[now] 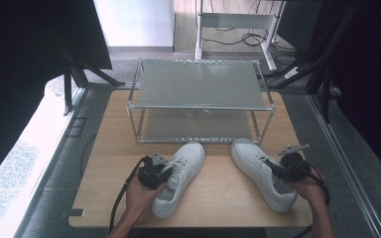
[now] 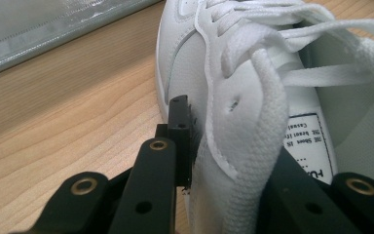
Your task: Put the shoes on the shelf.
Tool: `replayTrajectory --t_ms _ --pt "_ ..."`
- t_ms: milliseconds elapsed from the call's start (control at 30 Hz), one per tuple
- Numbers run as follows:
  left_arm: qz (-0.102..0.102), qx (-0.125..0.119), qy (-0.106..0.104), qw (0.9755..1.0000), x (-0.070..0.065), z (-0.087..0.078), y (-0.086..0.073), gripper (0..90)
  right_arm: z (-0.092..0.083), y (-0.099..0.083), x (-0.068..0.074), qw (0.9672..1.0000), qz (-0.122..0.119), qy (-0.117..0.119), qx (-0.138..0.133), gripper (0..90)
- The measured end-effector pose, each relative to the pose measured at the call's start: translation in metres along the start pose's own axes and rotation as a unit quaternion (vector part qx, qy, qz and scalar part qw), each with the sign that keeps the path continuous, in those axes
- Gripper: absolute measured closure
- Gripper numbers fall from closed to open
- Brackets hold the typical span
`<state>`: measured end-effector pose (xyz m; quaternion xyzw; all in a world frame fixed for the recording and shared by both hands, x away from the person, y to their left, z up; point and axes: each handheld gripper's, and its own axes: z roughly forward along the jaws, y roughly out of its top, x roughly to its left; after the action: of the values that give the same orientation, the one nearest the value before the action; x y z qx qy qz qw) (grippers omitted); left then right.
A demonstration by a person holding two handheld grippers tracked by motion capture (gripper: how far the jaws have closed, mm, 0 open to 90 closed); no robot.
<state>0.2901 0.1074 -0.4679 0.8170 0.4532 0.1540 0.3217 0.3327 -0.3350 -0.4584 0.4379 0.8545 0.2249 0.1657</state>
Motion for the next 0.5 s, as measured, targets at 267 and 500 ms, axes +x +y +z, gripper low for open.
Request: replayTrajectory --t_ms 267,500 --pt "-0.01 -0.004 -0.008 0.9999 0.0024 0.0001 -0.0012 78.6 0.0064 -0.0001 -0.0017 0.9998 0.019 -0.005 0.003 82.8" --pt "-0.019 -0.014 -0.012 0.9996 0.0051 -0.0003 -0.003 81.4 0.0061 -0.0018 -0.0046 0.999 0.045 0.002 -0.004 84.9"
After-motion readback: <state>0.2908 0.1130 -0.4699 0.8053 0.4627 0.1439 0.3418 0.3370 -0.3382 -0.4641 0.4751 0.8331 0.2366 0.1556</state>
